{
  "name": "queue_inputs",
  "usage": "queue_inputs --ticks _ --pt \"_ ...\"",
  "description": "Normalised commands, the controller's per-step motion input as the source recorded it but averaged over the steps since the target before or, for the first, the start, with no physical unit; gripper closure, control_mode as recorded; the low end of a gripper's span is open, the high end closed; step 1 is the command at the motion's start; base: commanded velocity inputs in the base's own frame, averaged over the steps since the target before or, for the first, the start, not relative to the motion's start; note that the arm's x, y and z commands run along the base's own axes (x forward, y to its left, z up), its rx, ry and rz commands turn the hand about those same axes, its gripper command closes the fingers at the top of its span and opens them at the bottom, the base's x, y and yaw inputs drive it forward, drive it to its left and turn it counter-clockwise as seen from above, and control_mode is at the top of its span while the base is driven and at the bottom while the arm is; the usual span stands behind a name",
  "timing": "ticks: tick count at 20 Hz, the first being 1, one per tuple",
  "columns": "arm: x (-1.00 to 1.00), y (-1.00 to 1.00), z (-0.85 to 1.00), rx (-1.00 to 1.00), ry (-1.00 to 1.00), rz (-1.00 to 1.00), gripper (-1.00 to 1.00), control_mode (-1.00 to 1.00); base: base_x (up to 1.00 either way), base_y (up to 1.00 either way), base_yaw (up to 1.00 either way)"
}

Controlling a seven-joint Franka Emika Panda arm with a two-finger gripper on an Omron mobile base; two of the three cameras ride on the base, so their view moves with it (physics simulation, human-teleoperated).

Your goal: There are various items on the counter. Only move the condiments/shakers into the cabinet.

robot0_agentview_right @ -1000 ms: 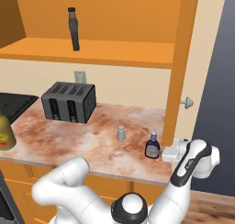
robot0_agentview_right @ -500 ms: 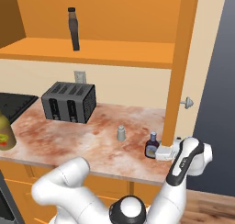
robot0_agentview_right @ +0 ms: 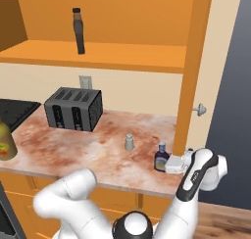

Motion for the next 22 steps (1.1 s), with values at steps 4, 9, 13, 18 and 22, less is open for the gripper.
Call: queue_inputs --ticks 4,9,13,18,22 --pt "-1.0 0.14 0.0 0.0 -0.07 -0.01 1.0 -1.0 0.0 0.0 0.0" --pt "-0.97 0.38 0.48 0.0 -0.22 -0.11 1.0 -1.0 0.0 0.0 0.0" --pt "-0.25 0.59 1.0 -0.03 -0.13 -0.14 1.0 -1.0 0.0 0.0 0.0" --pt "-0.12 0.77 1.0 -0.02 -0.04 -0.17 1.0 -1.0 0.0 0.0 0.0" --pt "-0.06 0.68 1.0 -0.03 0.0 -0.25 1.0 -1.0 0.0 0.0 0.0"
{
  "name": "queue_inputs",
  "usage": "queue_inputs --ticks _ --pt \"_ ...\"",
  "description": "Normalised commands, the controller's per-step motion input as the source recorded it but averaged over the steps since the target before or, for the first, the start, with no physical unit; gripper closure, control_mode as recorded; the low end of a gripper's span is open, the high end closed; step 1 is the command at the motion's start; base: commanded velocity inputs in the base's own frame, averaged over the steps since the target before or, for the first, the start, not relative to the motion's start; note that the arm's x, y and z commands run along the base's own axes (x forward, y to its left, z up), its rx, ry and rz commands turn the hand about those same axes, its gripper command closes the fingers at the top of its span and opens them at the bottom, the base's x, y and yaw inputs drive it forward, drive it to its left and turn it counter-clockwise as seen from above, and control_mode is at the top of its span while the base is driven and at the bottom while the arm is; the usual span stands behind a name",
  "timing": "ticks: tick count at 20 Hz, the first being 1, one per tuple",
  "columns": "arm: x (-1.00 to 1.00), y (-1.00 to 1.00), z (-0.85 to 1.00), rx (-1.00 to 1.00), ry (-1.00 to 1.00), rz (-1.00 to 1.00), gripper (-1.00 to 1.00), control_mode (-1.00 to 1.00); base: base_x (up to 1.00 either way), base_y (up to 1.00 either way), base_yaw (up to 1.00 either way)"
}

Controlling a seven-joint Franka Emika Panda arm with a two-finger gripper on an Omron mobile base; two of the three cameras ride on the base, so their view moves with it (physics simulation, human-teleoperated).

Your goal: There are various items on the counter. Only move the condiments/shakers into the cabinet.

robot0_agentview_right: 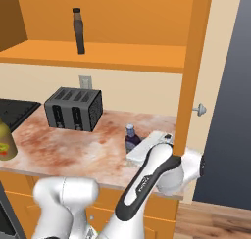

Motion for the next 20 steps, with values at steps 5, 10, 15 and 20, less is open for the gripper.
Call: queue_inputs --ticks 5,10,15,20 --pt "0.02 0.38 1.0 -0.03 0.0 -0.32 1.0 -1.0 0.0 0.0 0.0" --pt "0.23 0.21 1.0 -0.05 0.04 -0.31 1.0 -1.0 0.0 0.0 0.0" --pt "0.23 0.09 1.0 -0.02 0.09 -0.3 1.0 -1.0 0.0 0.0 0.0" --pt "0.08 0.0 1.0 0.0 0.05 -0.26 1.0 -1.0 0.0 0.0 0.0"
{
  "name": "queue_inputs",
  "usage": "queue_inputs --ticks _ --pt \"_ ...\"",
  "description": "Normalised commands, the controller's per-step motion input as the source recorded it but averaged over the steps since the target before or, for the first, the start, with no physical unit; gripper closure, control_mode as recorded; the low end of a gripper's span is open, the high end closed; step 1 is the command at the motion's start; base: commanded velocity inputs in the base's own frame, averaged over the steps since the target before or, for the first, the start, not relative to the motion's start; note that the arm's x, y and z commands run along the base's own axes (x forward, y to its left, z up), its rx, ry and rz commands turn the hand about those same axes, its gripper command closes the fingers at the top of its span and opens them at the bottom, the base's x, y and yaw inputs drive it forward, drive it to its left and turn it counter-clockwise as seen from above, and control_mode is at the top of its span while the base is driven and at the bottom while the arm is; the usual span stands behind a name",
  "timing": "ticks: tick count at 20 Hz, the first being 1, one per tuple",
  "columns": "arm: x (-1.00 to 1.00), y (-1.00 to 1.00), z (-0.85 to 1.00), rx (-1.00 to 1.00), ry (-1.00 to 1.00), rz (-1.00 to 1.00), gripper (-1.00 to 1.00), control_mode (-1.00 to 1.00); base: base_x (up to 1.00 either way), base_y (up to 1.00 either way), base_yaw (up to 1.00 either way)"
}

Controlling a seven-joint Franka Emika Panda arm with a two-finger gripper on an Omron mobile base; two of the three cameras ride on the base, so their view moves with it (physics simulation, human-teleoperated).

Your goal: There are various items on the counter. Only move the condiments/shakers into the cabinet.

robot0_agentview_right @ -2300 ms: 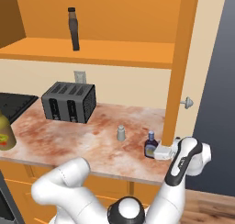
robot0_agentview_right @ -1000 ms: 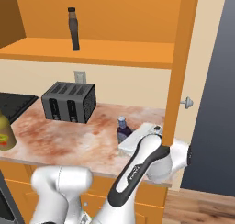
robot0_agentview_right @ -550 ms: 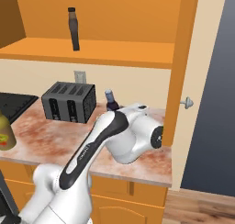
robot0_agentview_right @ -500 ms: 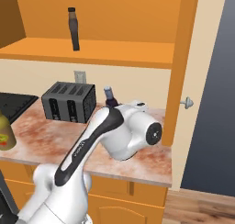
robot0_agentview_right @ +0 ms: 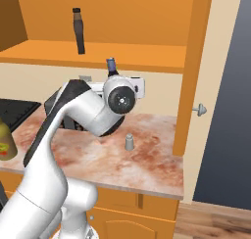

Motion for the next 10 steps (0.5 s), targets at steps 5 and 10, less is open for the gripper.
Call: queue_inputs --ticks 5,10 --pt "0.0 0.0 0.99 0.09 0.0 -0.15 1.0 -1.0 0.0 0.0 0.0" --pt "-0.08 0.0 0.57 0.06 -0.13 0.0 1.0 -1.0 0.0 0.0 0.0"
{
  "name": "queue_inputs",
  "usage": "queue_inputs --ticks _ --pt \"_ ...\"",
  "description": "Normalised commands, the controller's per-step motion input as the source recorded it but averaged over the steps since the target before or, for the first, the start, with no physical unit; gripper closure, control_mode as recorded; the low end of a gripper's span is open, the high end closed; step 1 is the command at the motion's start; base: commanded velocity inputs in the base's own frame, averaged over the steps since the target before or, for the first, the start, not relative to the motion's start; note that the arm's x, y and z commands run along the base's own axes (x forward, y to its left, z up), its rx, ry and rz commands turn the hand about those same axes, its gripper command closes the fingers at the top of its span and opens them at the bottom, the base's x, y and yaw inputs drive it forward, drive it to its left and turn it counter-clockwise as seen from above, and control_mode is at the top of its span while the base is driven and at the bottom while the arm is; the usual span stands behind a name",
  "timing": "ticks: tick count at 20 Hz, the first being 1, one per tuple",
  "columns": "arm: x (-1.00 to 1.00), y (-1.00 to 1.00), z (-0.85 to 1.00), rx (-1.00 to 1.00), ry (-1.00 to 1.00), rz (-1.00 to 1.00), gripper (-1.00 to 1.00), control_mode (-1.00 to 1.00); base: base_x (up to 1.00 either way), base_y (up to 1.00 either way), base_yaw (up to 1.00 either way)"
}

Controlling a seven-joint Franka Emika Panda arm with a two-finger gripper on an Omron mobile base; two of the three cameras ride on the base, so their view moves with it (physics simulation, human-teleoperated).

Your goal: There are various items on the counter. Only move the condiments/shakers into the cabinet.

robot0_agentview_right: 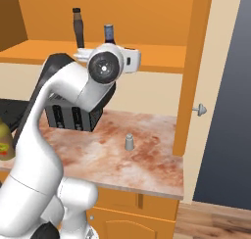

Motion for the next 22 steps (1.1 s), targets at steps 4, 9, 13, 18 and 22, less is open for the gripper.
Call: queue_inputs --ticks 4,9,13,18,22 --pt "-0.1 -0.01 0.3 0.04 -0.23 0.0 1.0 -1.0 0.0 0.0 0.0" --pt "0.09 0.03 0.06 0.01 -0.14 0.0 1.0 -1.0 0.0 0.0 0.0" --pt "0.21 0.0 0.0 0.0 0.01 0.0 1.0 -1.0 0.0 0.0 0.0" --pt "0.55 0.04 0.0 0.0 0.11 -0.05 1.0 -1.0 0.0 0.0 0.0" --pt "0.6 0.0 0.0 0.0 0.08 -0.04 1.0 -1.0 0.0 0.0 0.0"
